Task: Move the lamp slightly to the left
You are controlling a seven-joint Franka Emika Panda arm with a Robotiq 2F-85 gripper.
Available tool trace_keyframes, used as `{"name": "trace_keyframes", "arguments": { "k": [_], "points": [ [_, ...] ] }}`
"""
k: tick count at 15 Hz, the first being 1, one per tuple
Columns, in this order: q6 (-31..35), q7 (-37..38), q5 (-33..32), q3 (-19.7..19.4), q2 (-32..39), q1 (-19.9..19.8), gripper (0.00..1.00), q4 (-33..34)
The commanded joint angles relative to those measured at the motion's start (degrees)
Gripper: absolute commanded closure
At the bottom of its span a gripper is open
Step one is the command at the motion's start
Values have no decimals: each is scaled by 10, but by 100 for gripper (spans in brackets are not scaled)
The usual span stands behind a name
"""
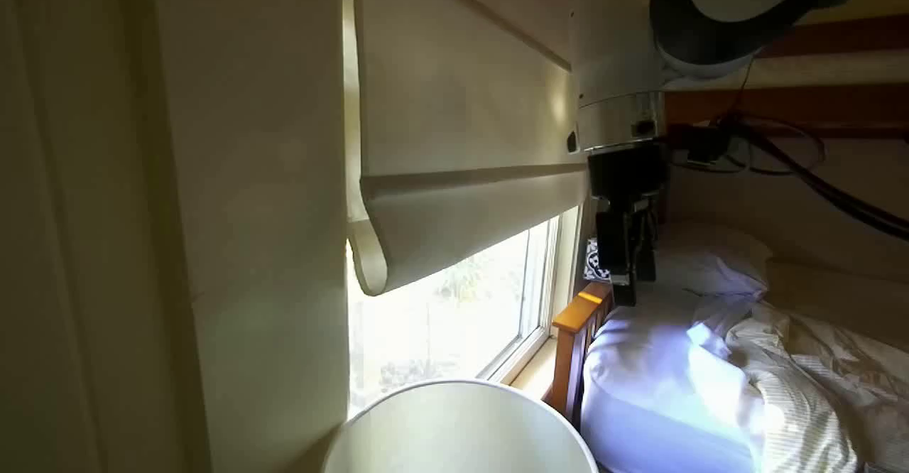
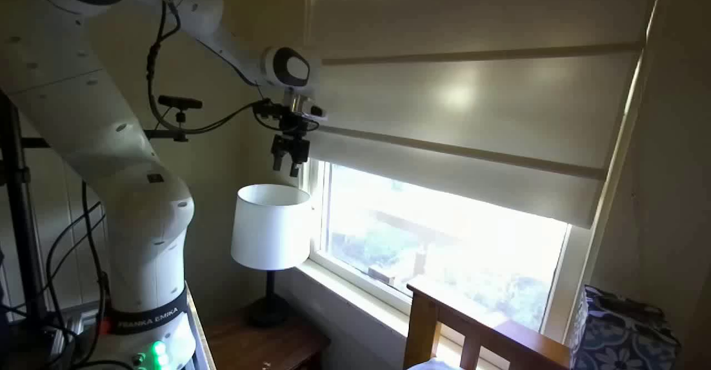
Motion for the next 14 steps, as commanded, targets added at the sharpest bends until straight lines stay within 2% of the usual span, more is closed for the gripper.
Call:
{"name": "trace_keyframes", "arguments": {
  "k": [1,13,14],
  "points": [
    [-1,1,-1,-3,1,4,0,1],
    [-1,1,-1,-3,1,4,0,1],
    [15,35,5,-3,-1,-6,0,-6]
  ]
}}
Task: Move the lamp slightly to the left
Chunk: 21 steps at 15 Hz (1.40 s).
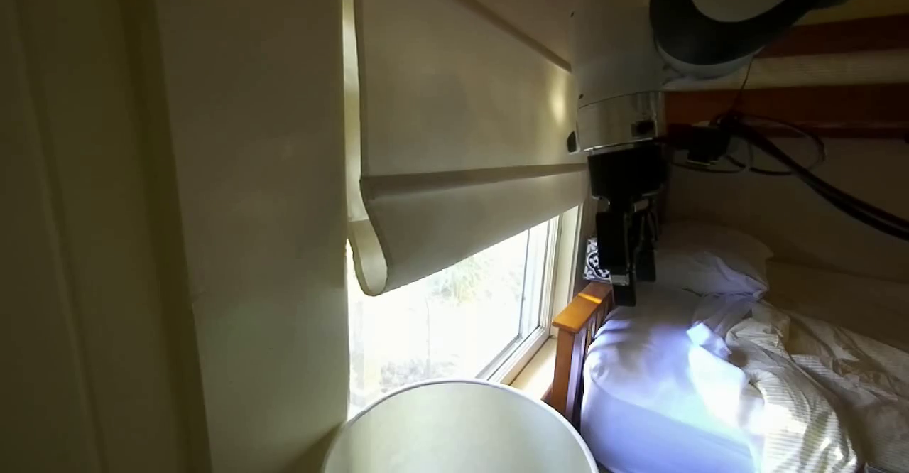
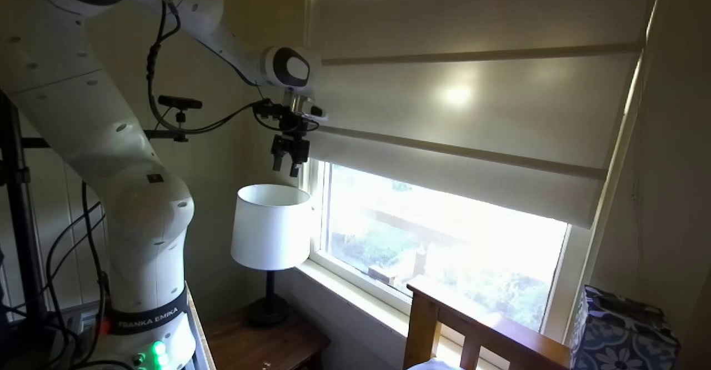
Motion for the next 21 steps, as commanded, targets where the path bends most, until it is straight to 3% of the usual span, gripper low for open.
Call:
{"name": "trace_keyframes", "arguments": {
  "k": [1,9,14,16,17,18,21],
  "points": [
    [27,56,10,-3,-3,-11,0,-12],
    [233,188,43,-23,-12,-57,0,-161],
    [376,281,62,-26,47,-83,0,-240],
    [431,323,58,-28,112,-96,0,-223],
    [447,337,68,-34,132,-95,0,-225],
    [404,311,45,-36,84,-85,0,-225],
    [439,330,49,-46,133,-86,0,-224]
  ]
}}
